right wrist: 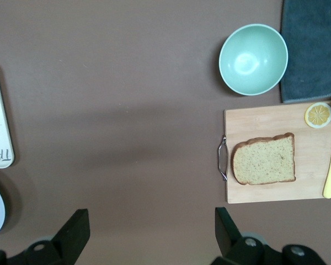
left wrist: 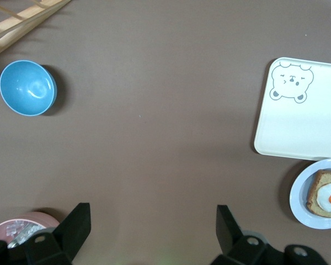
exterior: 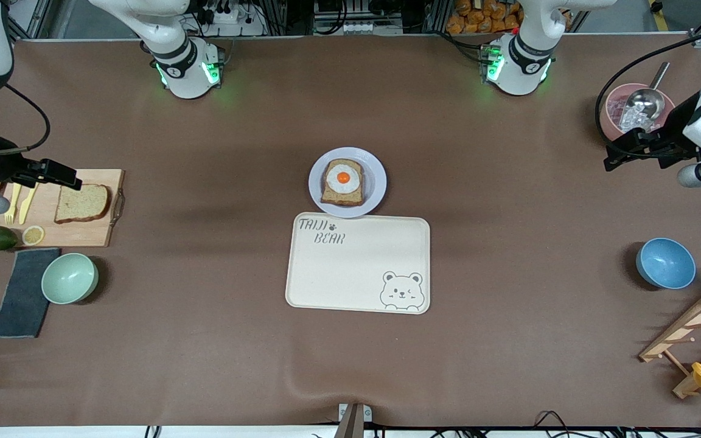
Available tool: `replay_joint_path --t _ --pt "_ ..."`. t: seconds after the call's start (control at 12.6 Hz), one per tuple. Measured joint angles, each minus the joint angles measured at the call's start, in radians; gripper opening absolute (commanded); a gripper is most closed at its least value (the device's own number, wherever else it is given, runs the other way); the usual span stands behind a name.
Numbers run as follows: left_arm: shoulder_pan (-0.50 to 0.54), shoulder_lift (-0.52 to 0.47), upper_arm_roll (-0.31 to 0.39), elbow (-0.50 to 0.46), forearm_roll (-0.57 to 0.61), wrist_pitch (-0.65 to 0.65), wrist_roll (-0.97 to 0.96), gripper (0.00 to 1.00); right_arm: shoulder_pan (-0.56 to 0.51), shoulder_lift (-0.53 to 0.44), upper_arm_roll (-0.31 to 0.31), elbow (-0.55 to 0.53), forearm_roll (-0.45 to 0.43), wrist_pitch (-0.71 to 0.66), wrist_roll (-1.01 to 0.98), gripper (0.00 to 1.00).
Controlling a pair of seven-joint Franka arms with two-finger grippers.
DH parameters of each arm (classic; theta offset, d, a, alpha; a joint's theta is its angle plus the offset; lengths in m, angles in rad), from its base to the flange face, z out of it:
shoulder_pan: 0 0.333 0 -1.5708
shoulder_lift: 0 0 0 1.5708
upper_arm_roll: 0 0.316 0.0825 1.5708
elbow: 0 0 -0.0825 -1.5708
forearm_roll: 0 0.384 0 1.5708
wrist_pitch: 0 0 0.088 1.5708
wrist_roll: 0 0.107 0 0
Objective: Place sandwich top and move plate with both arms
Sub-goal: 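Move the right gripper over the bread slice on the cutting board, then lower the right gripper and grasp the bread slice while the left gripper moves inward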
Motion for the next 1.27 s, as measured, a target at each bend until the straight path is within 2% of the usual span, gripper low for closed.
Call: replay_joint_path --t 0.24,0.4,0.79,0.95,1.19,1.27 --pt "-0.004 0.002 -0.004 -0.023 -0.002 0.043 0.000 1.00 -0.053 0.000 -0.002 -0.055 0.038 0.067 -0.105 1.00" --pt "-0.005 0.006 -0.007 -0.028 -0.015 0.063 0.000 1.00 -0.109 0.002 -0.006 -0.123 0.076 0.136 -0.187 1.00" --pt "-0.007 0.020 -0.017 -0.034 -0.022 0.078 0.023 1.00 -0.203 0.022 -0.008 -0.320 0.097 0.374 -0.353 1.00" --pt "-0.004 0.022 -0.017 -0.037 -0.048 0.093 0.042 1.00 -0.250 0.049 -0.009 -0.338 0.112 0.383 -0.413 0.97" --pt "0.001 0.029 -0.017 -0.077 -0.105 0.145 0.046 1.00 -0.339 0.116 -0.010 -0.341 0.116 0.397 -0.527 0.86" --pt "0.000 0.032 -0.017 -0.093 -0.112 0.168 0.047 1.00 -0.369 0.139 -0.011 -0.341 0.117 0.408 -0.570 0.85"
